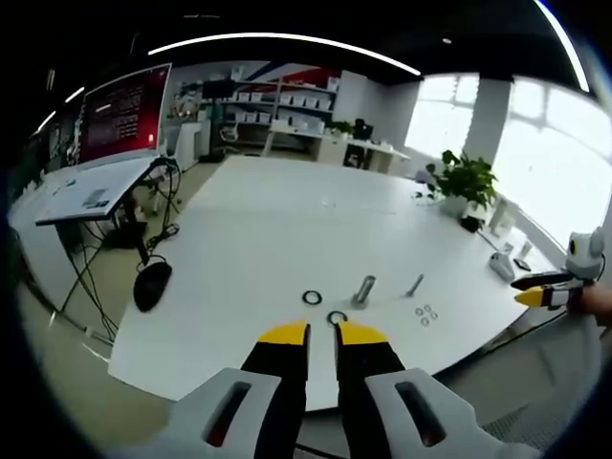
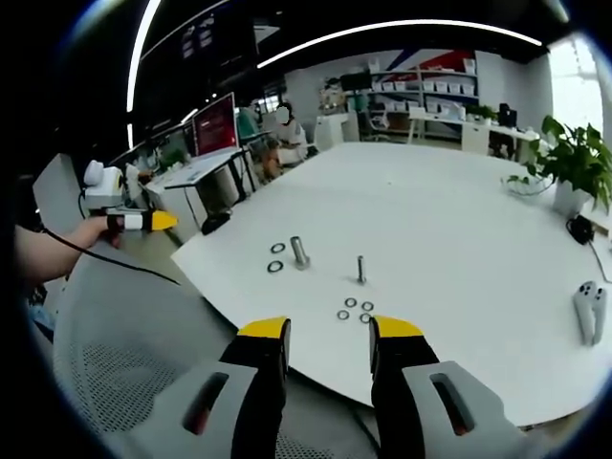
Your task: Place the washer onto the threaded stud by aligning its center hole with the stud, sliding it down to the base, and recovering from edge contact or off-axis alignment until the washer reaches the visible bottom stop.
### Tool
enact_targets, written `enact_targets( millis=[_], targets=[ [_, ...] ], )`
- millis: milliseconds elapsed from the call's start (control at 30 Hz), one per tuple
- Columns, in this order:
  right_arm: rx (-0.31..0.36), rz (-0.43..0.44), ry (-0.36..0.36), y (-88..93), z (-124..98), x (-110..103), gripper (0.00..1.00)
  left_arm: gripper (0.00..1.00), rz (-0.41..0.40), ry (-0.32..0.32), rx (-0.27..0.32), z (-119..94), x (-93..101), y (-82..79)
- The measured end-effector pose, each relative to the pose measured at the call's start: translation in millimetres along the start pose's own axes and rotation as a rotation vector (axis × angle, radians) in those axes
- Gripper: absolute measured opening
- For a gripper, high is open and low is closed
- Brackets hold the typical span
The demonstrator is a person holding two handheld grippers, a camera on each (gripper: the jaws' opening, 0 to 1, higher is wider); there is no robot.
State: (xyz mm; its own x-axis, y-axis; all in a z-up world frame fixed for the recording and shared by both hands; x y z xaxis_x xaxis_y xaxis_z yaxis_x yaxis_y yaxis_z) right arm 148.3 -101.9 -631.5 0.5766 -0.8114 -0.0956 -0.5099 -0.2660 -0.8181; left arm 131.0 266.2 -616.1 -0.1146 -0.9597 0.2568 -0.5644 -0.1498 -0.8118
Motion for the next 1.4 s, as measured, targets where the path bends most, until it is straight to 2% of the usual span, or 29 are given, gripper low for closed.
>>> enact_targets(
  millis=[367,1400],
  targets=[
    [-0.003,-0.002,-0.002,0.2,0.1,0.3,0.35,0.08,0.005,-0.001,-0.017,1.6,0.3,1.6],
    [-0.015,-0.008,-0.009,1.7,1.2,0.2,0.35,0.08,0.0,0.005,-0.012,3.6,-2.1,2.8]
  ],
)
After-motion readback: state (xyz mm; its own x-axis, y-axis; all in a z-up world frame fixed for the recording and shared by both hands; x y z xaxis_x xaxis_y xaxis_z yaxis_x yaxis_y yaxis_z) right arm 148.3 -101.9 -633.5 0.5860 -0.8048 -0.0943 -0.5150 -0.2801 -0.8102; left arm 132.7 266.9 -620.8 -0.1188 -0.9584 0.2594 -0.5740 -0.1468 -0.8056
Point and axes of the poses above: the point that each gripper's makers call its tool centre point, and the gripper's own axes: z roughly forward along the fingers, x roughly to its right, y roughly out of its underside, the point moved 8 cm from there along -z, roughly backward along the fingers, and after that the axes turned 4 degrees about -z, right-handed, at the moved point
